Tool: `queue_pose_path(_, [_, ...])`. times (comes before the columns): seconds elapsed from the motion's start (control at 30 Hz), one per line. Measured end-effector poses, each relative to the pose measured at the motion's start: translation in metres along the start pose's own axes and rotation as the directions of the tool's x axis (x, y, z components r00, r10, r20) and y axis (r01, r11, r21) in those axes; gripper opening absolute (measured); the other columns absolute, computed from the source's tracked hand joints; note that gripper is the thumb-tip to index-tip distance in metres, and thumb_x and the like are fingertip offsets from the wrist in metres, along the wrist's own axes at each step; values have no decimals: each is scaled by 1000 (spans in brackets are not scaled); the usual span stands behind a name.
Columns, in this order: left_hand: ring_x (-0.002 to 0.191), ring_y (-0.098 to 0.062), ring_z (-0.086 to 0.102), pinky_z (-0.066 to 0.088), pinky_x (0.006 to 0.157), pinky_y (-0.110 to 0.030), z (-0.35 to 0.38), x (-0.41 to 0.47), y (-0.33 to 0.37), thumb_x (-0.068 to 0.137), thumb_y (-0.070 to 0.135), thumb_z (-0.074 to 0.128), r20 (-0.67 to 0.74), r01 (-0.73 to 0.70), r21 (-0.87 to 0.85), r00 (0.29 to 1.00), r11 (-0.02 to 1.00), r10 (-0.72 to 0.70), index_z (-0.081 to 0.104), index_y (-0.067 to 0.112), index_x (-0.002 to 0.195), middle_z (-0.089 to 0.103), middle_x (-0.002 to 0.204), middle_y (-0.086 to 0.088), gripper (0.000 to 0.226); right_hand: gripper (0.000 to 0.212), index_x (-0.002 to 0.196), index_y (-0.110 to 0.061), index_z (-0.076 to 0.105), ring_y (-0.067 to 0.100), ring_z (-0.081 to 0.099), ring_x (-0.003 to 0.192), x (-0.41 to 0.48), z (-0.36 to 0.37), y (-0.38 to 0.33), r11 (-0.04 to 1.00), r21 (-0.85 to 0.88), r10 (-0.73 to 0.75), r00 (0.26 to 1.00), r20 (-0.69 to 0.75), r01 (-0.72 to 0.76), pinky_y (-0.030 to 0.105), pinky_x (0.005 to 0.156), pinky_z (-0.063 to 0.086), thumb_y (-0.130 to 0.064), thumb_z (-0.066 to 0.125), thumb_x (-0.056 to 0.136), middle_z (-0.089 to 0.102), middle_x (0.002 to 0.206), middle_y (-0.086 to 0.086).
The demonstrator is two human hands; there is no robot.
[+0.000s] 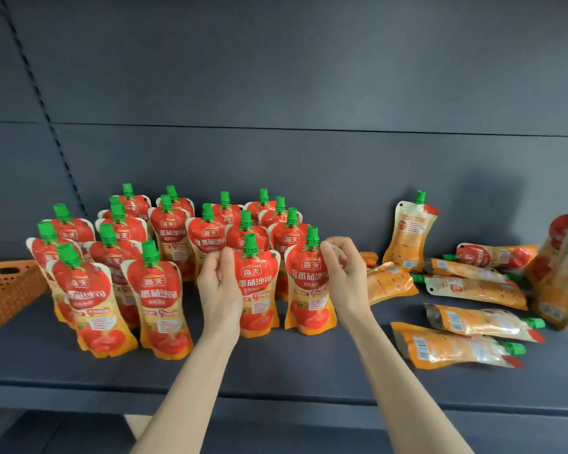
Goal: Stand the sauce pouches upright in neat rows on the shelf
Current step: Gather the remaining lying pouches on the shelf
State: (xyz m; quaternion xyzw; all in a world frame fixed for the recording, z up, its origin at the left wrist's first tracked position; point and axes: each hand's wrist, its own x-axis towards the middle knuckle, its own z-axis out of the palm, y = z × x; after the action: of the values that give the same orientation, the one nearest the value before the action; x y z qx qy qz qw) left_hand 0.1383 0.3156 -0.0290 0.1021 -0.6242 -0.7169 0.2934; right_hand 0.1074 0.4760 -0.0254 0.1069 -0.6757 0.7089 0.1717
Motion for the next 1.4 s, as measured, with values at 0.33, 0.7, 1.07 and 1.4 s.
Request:
queue_pose_path(0.33, [112,-3,53,44,89,-16,-29,-4,-42,82,31,67,335,-27,126,942,992,-17,40,24,125,55,122,9,51,33,118,-12,49,8,64,101,-48,26,42,996,-50,65,996,-58,-68,23,81,54,-19,62,88,65,110,-2])
queue_pose_path(0.7, [103,-10,57,42,75,-8,-48,-6,-67,80,19,72,281,-109,287,959,952,25,44,23,114,59,111,6,45,58,131,-14,40,11,61,100,-58,21,60,925,-357,94,989,-112,-129,10,75,49,-18,70,82,62,115,-2])
queue_pose_path(1.07, [120,-18,51,47,99,-40,-50,-2,-79,85,21,65,263,-119,326,964,938,31,39,19,133,53,131,-3,55,49,126,-20,40,4,58,98,-58,26,62,894,-429,118,992,-52,-128,27,89,50,-25,67,85,58,108,-16])
queue_pose_path(1.4, [120,-18,50,47,97,-36,-48,-2,-79,87,24,63,276,-126,350,961,928,27,39,18,133,52,131,-3,52,48,127,-19,39,-8,56,89,-57,23,64,903,-407,135,990,-34,-137,6,74,45,-22,64,86,55,103,-24])
